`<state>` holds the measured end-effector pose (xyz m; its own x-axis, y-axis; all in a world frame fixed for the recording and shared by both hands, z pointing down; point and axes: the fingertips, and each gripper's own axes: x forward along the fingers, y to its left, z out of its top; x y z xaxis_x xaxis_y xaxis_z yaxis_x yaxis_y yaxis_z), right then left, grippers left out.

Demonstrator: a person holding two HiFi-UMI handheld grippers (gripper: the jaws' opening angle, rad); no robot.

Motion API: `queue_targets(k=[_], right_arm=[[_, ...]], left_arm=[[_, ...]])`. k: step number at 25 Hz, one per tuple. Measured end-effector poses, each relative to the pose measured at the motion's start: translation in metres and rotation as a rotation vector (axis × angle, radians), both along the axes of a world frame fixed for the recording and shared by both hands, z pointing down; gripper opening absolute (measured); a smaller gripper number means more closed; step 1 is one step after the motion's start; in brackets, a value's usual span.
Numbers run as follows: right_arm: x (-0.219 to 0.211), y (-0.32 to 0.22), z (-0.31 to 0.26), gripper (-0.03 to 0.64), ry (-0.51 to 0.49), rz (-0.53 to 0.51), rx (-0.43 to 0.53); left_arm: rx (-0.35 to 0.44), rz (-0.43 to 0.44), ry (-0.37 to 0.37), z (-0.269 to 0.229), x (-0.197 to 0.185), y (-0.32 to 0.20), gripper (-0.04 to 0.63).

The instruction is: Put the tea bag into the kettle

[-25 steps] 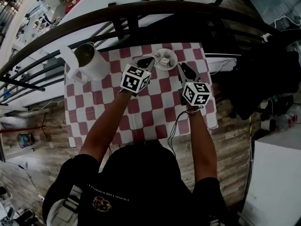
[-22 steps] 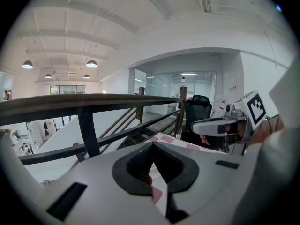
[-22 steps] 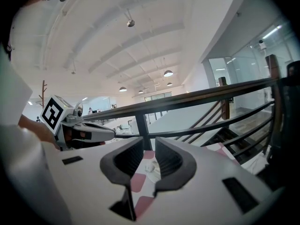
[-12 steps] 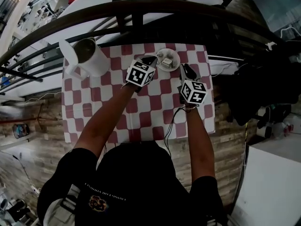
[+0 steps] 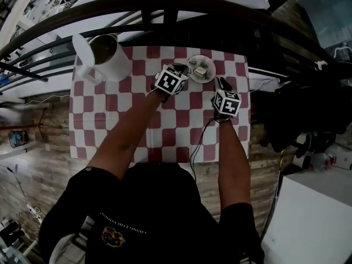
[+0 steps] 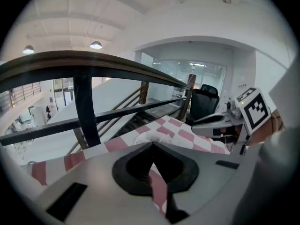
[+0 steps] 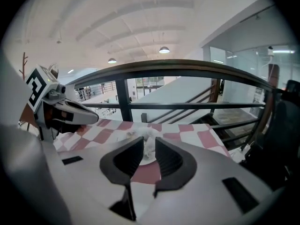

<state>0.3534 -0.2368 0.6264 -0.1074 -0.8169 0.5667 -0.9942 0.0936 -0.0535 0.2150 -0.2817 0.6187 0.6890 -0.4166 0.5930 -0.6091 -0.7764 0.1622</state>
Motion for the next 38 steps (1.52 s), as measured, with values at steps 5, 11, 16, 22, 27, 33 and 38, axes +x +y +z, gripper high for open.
queue_targets(k=[5, 11, 16, 22, 27, 33, 38], right_arm=[[-0.001, -0.002, 0.011, 0.086, -0.036, 0.008, -0.021], [-0.009, -0.012, 0.02, 0.086, -0.06, -0.012, -0.033], [-0.01, -0.021, 0.029, 0.087, -0.066, -0.023, -0.049], [-0.011, -0.029, 0.041, 0.104, -0.071, -0.03, -0.069], [-0.013, -0.036, 0.051, 0.11, -0.075, -0.038, -0.083], [-0.014, -0.04, 0.061, 0.114, -0.07, -0.034, -0.093], [-0.013, -0.043, 0.064, 0.114, -0.068, -0.032, -0.096]], left_arm=[[-0.027, -0.036, 0.03, 0.0, 0.003, -0.008, -0.002], [-0.027, -0.029, 0.022, 0.003, 0.007, -0.014, -0.002], [-0.031, -0.022, -0.002, 0.011, 0.008, -0.02, -0.002], [-0.056, -0.028, -0.005, 0.025, 0.011, -0.021, -0.002], [-0.068, -0.039, -0.012, 0.033, 0.009, -0.027, -0.002], [-0.086, -0.046, -0.015, 0.042, 0.008, -0.028, -0.002], [-0.097, -0.05, -0.011, 0.047, 0.008, -0.029, -0.002]])
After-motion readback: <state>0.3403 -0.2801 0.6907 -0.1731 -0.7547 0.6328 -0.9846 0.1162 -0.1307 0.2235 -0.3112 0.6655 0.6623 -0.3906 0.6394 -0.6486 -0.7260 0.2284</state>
